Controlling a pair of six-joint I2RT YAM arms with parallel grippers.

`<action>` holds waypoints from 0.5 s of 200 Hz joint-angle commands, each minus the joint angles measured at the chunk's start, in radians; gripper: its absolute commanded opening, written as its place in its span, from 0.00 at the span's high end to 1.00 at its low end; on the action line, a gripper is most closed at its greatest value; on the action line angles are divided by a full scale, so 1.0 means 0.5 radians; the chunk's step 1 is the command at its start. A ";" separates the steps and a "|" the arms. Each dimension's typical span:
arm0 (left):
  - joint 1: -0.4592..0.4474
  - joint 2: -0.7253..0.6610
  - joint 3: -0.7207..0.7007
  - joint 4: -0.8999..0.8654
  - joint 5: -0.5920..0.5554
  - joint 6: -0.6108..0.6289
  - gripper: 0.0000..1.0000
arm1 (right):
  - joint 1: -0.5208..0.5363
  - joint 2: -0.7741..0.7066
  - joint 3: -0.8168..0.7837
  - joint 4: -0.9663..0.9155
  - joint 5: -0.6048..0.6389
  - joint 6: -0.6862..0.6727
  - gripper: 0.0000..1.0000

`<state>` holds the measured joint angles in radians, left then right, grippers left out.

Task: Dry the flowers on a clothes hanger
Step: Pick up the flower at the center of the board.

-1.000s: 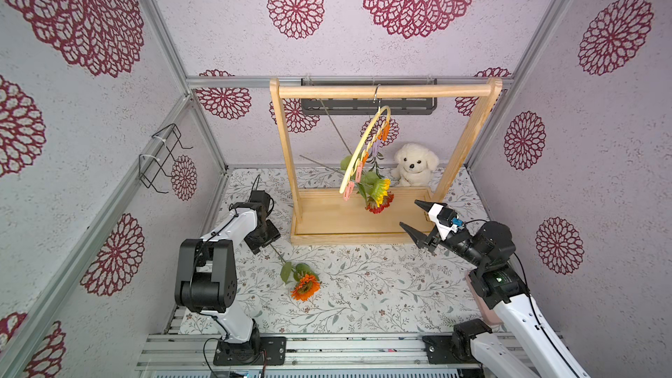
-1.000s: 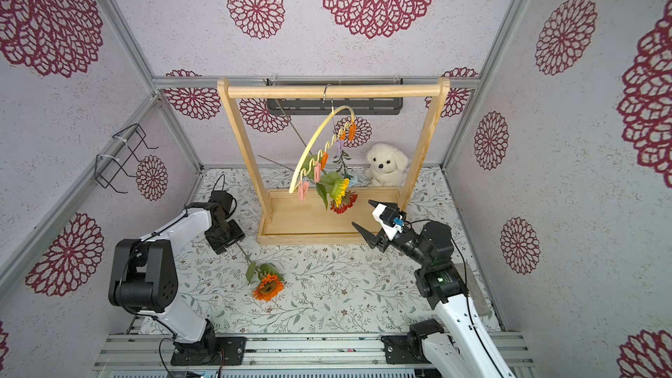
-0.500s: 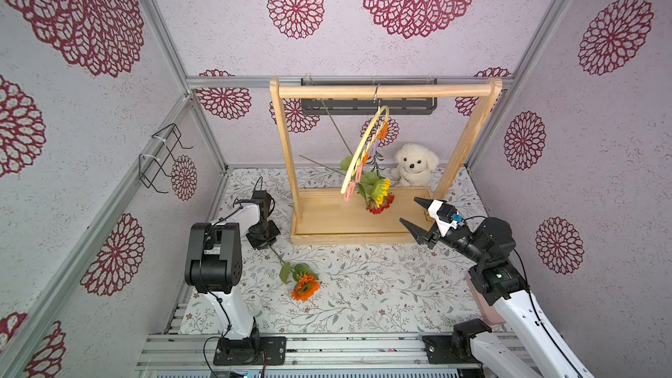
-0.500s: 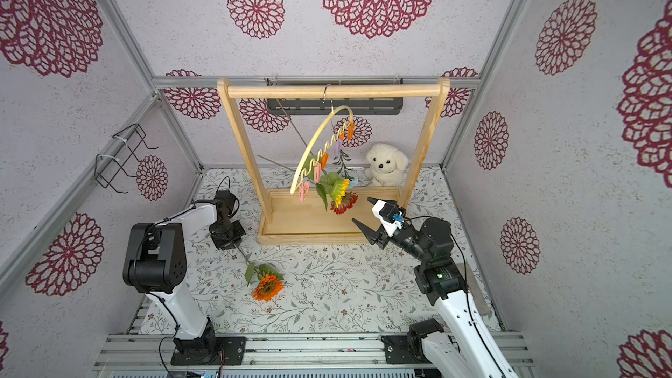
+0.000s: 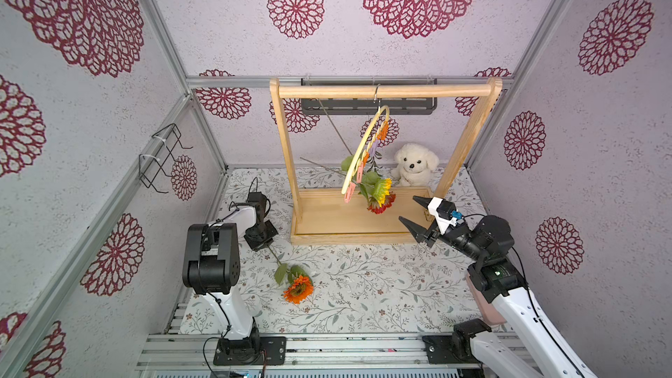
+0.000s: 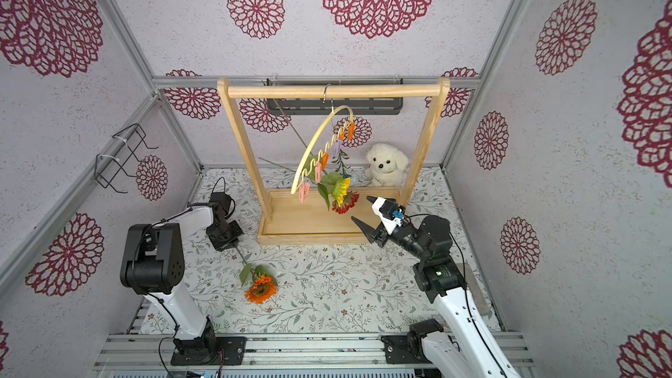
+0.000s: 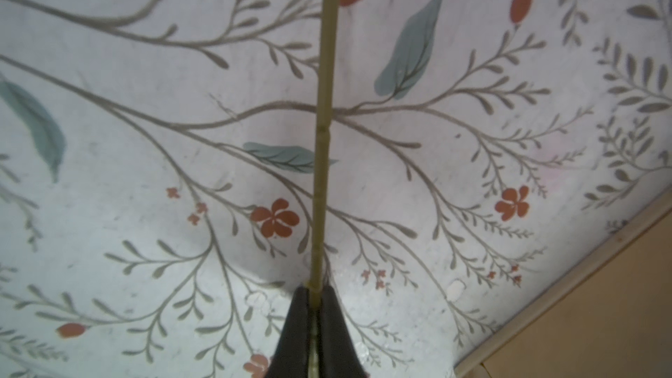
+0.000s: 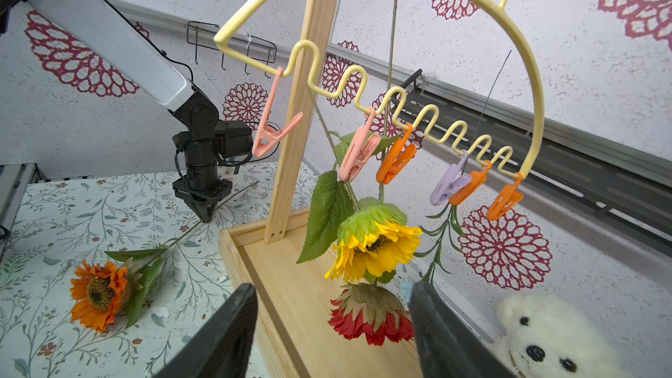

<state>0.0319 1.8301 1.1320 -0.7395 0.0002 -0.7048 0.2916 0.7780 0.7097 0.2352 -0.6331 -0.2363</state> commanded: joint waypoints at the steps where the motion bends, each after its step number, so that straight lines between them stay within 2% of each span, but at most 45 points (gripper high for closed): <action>1: 0.039 -0.209 -0.032 0.008 0.076 -0.039 1.00 | 0.012 -0.004 0.098 0.114 -0.063 0.092 0.30; 41: 0.073 -0.890 -0.133 0.102 0.030 -0.013 1.00 | 0.009 0.103 0.265 -0.077 -0.316 0.158 0.26; 57: 0.071 -1.211 -0.330 0.522 0.320 0.167 1.00 | 0.002 0.232 0.387 -0.210 -0.642 0.234 0.24; 68: 0.068 -1.469 -0.506 0.834 0.485 0.188 1.00 | 0.003 0.309 0.430 -0.198 -0.807 0.382 0.24; 85: 0.066 -1.781 -0.735 1.199 0.597 0.208 1.00 | 0.008 0.359 0.422 -0.032 -0.899 0.653 0.24; 100: 0.057 -1.910 -0.777 1.265 0.714 0.319 1.00 | 0.015 0.381 0.428 0.091 -0.896 0.832 0.24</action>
<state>0.0616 0.9501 0.8066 -0.3252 0.2138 -0.6361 0.2928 0.9581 0.9043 0.1879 -0.9668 -0.0208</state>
